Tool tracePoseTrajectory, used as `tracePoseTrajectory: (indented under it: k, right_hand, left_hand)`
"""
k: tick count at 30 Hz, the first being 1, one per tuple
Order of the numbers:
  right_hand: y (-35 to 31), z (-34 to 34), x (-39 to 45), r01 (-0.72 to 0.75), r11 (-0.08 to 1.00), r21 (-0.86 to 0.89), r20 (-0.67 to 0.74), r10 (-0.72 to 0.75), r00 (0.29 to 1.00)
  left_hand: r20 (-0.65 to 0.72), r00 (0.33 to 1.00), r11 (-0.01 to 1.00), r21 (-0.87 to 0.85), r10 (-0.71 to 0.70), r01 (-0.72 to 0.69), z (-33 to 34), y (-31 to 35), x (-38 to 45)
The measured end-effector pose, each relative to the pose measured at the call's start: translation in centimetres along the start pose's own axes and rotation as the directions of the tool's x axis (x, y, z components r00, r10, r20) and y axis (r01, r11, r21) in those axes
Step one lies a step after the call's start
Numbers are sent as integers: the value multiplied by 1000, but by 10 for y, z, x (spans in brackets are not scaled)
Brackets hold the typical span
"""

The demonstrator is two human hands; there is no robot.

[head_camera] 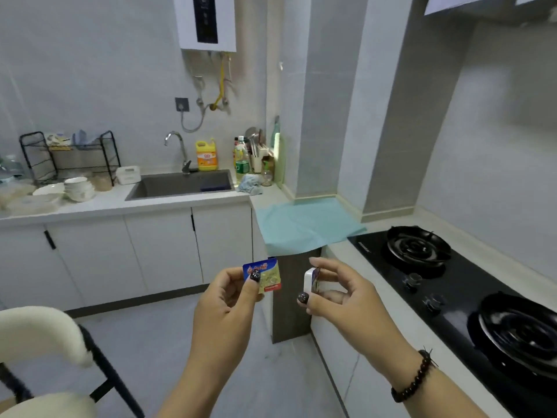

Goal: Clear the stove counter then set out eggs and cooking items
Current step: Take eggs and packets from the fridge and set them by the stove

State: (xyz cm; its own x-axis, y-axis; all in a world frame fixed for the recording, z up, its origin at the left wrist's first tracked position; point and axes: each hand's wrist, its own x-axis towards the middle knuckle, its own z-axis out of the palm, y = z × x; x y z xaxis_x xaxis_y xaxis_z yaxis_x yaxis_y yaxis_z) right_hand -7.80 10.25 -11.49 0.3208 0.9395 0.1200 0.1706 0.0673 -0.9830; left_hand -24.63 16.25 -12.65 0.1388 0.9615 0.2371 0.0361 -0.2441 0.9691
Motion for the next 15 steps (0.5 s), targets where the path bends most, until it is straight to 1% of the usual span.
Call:
tracePoseTrajectory:
  k: [3,4,7,9,12,15]
  right_hand:
    - [12,-39,-9,-51,999,-10,-114,50,992]
    - [19,-57,-14,-67,998,-4,-170,65,983]
    - [33,-87,-24,-121,993,-13,-277,113,954]
    - [50,-111,-34,-178,984,1,-379,165,910]
    - [68,-130,-44,-255,967,5,-477,226,849]
    - [92,-151,-48,-366,931,0,-595,294,748]
  left_hand:
    - [125,992,1000,-26,-6,9,46,-1,5]
    - [188,982,1000,-28,-2,7,68,-3,6]
    - [313,950,999,-41,-3,17,107,-11,7]
    - [437,898,999,-8,-38,46,142,-23,5]
    - [533,841,995,7,-92,104,172,-41,7]
    - [659,740,990,87,-139,108,212,-64,13]
